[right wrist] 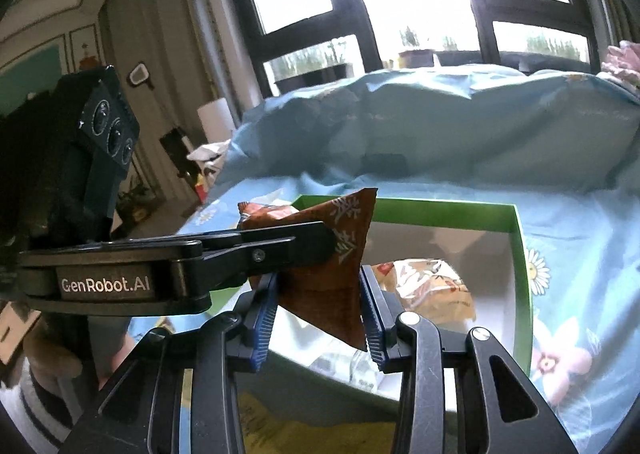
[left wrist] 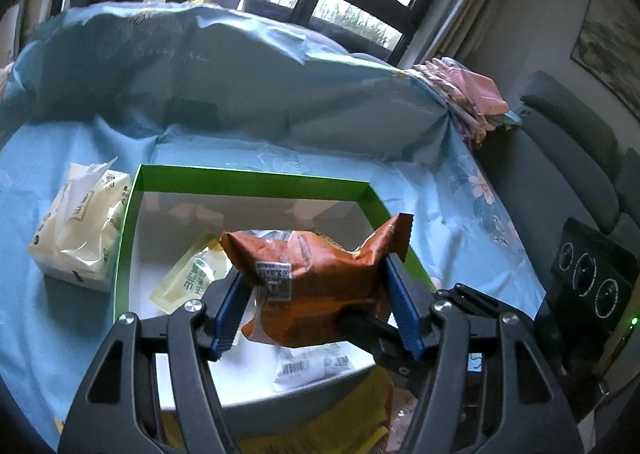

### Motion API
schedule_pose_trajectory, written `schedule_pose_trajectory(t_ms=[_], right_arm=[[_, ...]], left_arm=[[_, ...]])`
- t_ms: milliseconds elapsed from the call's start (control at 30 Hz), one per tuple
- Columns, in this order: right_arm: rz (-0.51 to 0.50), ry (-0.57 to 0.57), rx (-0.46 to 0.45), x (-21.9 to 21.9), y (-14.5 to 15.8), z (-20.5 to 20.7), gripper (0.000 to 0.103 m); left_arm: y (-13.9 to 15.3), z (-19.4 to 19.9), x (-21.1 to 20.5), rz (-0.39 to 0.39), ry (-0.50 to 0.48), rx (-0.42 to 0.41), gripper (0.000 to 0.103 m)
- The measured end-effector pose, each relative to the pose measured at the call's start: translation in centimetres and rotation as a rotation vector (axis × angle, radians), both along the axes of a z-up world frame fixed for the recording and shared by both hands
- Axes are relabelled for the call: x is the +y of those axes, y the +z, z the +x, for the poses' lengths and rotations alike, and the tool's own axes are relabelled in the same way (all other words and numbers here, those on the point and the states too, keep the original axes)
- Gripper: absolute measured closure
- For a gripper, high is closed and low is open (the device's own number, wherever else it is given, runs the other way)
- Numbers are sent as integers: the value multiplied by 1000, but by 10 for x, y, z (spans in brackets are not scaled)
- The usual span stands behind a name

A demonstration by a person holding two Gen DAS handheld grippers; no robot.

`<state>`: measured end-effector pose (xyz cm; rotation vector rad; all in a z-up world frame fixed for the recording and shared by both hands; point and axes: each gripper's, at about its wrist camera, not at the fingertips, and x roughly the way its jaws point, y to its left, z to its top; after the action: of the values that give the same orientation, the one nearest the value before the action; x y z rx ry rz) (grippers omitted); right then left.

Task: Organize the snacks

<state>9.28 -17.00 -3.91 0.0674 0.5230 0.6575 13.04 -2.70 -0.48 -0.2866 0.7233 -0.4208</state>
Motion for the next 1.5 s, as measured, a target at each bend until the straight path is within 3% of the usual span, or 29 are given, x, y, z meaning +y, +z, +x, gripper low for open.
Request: schedule_pose_trajectory(t_ms=[667,867,1000,1100,1200,1333,1500], right_arm=[[-7,-44,114,-1,-26,26,62],[-21,-86,117,-3,-27,28,48],[-4,-112,110,-14,-23,28,47],[27,-152,99,-30,-17,27,44],[85,-198,95,-54,-11,26,38],[148,-262,105,-82,-9,25,36],[202,-286,125,-101,-9,20,36]], left_arm=[[-29,24,-3,-13,52,119,34],[-28,23,0,-10,78,119,21],[-23,20,8,-15,99,105,18],[-16,16,15,-15,121,89,11],[-10,13,19,-11,133,74,11],[-3,7,18,13,137,57,2],[0,-2,11,63,134,45,1]])
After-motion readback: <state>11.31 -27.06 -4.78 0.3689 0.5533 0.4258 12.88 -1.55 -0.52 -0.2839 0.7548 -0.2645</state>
